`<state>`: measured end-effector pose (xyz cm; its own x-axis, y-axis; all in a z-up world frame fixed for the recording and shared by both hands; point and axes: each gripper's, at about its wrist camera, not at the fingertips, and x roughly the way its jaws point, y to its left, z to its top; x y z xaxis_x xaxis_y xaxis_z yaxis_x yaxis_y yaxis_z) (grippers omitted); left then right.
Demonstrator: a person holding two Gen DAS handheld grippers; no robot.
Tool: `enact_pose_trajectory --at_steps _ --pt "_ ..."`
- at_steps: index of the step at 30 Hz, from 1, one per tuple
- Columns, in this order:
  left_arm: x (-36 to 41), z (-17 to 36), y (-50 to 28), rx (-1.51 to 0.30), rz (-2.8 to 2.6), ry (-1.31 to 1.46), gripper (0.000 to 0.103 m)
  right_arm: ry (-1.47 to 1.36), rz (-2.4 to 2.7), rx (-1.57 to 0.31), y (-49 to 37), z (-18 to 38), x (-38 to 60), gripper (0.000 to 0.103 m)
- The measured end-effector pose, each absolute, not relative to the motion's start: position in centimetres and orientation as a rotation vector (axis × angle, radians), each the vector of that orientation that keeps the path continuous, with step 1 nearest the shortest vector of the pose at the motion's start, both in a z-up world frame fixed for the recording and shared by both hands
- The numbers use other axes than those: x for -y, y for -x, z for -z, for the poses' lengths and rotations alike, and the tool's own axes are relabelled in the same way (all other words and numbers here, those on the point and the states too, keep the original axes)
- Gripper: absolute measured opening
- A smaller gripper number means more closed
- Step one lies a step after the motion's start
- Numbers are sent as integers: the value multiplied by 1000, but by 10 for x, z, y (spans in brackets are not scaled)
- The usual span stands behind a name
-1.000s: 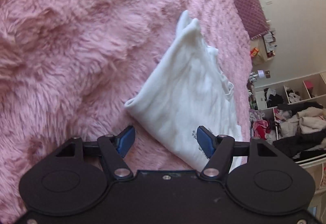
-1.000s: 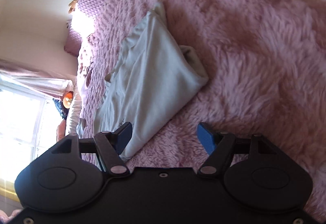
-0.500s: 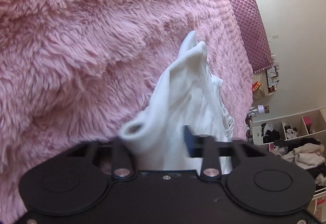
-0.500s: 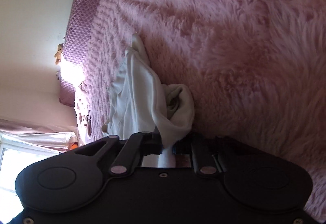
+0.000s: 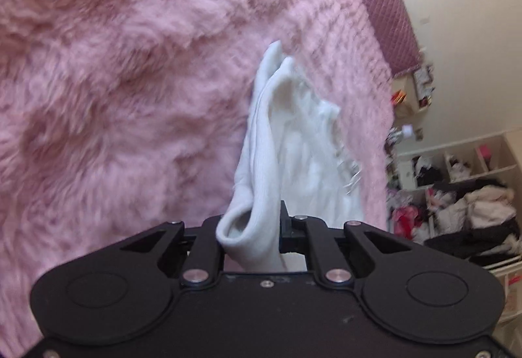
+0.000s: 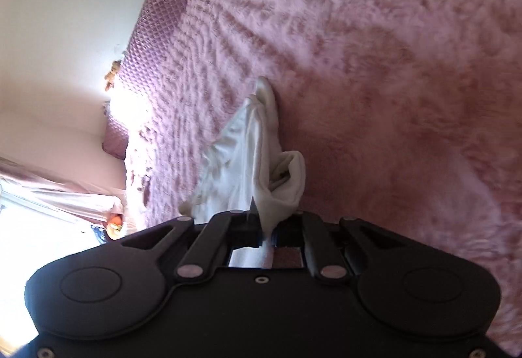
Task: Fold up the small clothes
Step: 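Lift the hem and fold it toward the collar with both grippers, then press the folded hem onto the collar with both grippers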
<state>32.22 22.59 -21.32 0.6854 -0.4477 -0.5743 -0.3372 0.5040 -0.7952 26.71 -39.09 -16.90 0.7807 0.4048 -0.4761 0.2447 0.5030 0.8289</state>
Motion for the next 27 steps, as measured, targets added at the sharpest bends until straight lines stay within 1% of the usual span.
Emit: enact_pose_trajectory --at_steps 1,2,3,4,5,6,7,8,9,11,16,20,27 --pt "-225 222 -320 -907 68 1037 17 -1022 -95 -744 -265 179 394 8" --pt "-227 229 -317 -928 57 1017 27 -995 -81 -790 -265 188 398 14" --pt "-232 232 -314 -918 76 1026 26 -977 -56 -819 -265 195 403 21" --pt "-238 229 -312 -919 75 1034 26 -968 -51 -829 -264 199 408 23" --pt "-246 222 -313 -918 51 1014 31 -963 -64 -830 -264 198 413 24" --pt "-254 211 -313 -911 9 960 37 -933 -62 -834 -267 192 416 31" --pt "-259 200 -315 -894 -27 898 38 -875 -45 -837 -271 184 417 36" --pt "-263 186 -319 -867 -52 820 41 -776 -22 -840 -280 172 414 46" --pt "-264 175 -326 -840 -63 751 46 -679 -4 -834 -288 161 409 52" --pt "-262 158 -349 -788 -53 649 47 -460 -1 -780 -313 140 390 55" --pt "-240 152 -426 -717 0 562 48 -332 -105 -684 -377 129 353 55" --pt "-214 162 -487 -755 -14 464 48 -235 -83 -654 -424 136 334 55" --pt "-191 181 -506 -784 10 387 47 -140 -118 -709 -452 148 315 55"
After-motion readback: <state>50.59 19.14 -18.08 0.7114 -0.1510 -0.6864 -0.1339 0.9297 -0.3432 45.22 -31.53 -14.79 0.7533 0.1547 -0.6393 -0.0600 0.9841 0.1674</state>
